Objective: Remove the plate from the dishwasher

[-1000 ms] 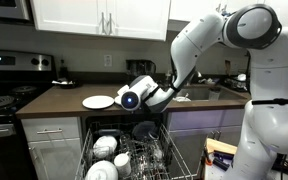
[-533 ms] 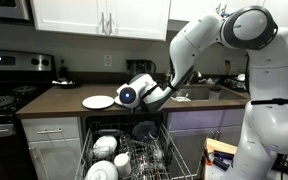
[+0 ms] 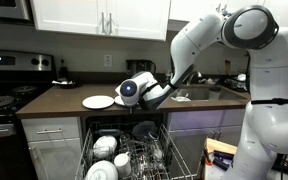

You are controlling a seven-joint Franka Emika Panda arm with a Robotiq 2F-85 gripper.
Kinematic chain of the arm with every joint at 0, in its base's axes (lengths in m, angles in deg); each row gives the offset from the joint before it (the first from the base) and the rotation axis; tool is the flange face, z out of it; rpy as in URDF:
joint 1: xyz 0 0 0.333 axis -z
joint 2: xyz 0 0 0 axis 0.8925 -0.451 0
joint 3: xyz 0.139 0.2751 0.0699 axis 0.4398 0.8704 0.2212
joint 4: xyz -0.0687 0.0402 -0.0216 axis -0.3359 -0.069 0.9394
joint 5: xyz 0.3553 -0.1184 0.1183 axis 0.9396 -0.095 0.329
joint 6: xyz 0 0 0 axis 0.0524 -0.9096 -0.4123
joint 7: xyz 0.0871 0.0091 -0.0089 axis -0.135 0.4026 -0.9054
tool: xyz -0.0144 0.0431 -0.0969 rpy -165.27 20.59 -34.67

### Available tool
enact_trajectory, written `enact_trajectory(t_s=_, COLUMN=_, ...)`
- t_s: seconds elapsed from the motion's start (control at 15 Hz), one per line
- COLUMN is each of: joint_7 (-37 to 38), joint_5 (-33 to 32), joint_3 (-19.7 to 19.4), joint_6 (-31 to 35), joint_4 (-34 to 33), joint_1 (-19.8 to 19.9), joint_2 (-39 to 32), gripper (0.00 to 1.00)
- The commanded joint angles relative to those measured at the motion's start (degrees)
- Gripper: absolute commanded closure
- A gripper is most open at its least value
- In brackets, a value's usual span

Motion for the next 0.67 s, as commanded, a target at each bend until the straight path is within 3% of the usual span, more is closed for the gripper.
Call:
enact_trajectory(t_s=0.0, joint_7=-5.5, joint_5=3.3, joint_3=-0.1, joint_6=3.6, joint_4=1.3, joint_1=1.0, joint_2=2.8, gripper=0.44)
enact_trajectory(t_s=0.2, joint_7=-8.0, joint_5=4.9, joint_3=-0.4, joint_6=5.3, joint_4=2.1, joint_1=1.0, joint_2=4.3, gripper=0.35)
enact_trajectory(t_s=0.6, joint_7=-13.9, joint_5=9.1, joint_3=-0.9, joint_6=8.6, joint_4=4.5, joint_1=0.9, joint_2=7.4, gripper=0.31)
